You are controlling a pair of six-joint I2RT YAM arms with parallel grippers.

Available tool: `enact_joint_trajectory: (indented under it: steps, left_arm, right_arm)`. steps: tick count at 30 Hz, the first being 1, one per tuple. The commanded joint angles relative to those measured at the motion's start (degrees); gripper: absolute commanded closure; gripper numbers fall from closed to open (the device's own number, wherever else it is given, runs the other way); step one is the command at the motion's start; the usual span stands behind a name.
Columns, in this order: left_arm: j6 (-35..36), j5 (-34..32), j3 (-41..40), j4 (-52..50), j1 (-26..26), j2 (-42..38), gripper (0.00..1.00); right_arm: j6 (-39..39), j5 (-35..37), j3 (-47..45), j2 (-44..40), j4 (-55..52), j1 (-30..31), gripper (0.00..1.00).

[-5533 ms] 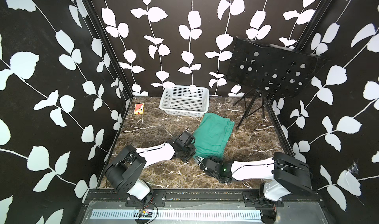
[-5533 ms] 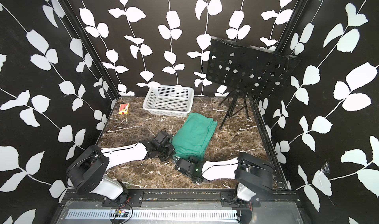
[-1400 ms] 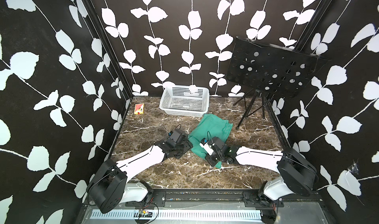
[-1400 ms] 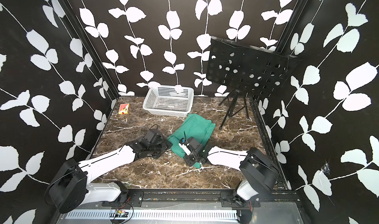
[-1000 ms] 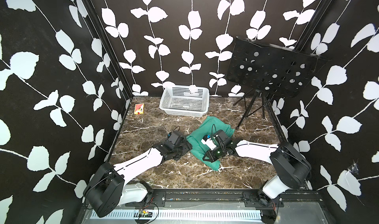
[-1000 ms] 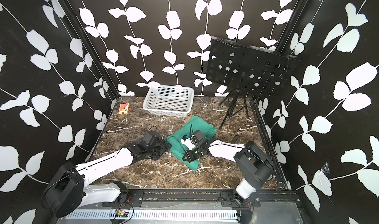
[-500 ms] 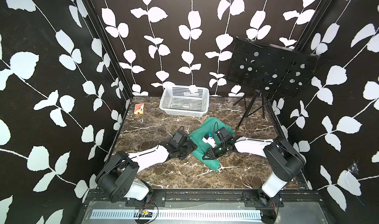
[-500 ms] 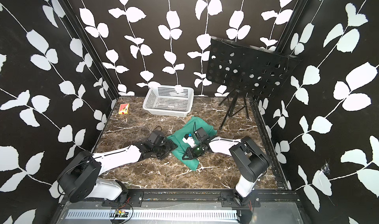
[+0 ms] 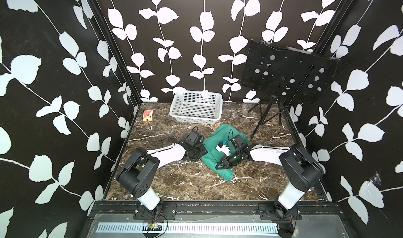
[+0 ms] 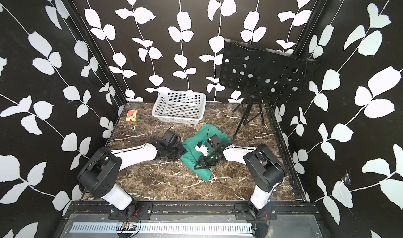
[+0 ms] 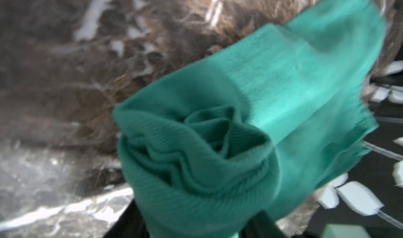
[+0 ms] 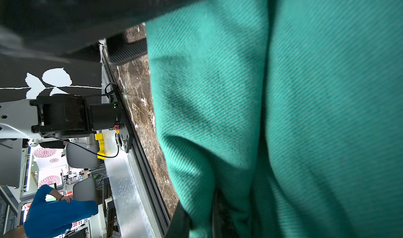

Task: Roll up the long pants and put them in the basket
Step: Roll the long pant at the center of the board.

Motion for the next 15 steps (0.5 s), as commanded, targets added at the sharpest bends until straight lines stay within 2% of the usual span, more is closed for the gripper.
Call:
enact_joint_trajectory:
  steps: [1,4,9,12,15]
  left_arm:
    - [1.35,-1.55,0.35,-6.82,0.23,0.16,0.69]
    - [1.64,-1.31,0.10,-9.07,0.19,-0.46,0.84]
    - [0.56,-0.49,-0.63,-11.48,-0.84,-1.38,0.98]
    - [-1.16,-0.15,-0.92,-12.00,-2.03,-1.74,1.00]
    - [-2.50,-0.31,0.10,-13.01,-3.13,-1.40,1.00]
  right_arm:
    - [-0.50,0.77,-0.65,1.28,-6.90,0.07,1.00]
    - [-0.75,3.08,-0.75,0.36,-7.67,0.16,1.00]
    - [-0.73,15.45,-1.41,-6.89,-9.69,2.17,0.77]
    - [-1.00,26.41,-1.85,-12.01,-11.13,5.41,0.64]
    - [-1.94,40.33,-3.69,-17.66,-10.41,11.02,0.56]
